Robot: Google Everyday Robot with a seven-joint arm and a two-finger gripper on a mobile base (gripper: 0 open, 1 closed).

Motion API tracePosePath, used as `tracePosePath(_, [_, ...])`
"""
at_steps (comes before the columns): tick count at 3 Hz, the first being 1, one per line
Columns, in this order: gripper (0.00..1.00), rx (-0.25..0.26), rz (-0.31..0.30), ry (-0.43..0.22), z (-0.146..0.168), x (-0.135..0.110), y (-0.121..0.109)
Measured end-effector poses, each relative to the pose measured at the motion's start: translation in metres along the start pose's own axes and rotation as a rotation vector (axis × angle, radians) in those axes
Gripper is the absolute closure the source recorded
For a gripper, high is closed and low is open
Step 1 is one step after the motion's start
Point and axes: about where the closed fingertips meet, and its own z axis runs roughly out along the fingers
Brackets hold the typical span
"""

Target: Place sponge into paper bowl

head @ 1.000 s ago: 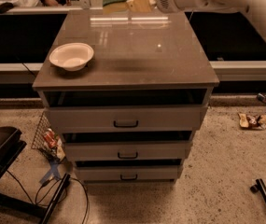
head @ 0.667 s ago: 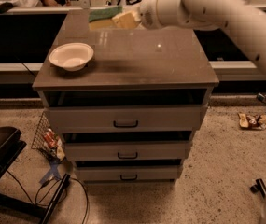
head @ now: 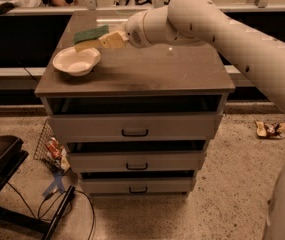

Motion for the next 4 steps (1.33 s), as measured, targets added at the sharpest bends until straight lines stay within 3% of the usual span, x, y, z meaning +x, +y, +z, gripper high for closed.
tracePosePath(1, [1.00,-0.023,-0.017,0.040,0.020,0.013,0.019])
tracePosePath(2, [0.87,-0.038,-0.003,0.067,0.037,0.025,0.025])
tracePosePath(4, [0.40,-0.045,-0.005,0.066,0.040,0.024,0.029])
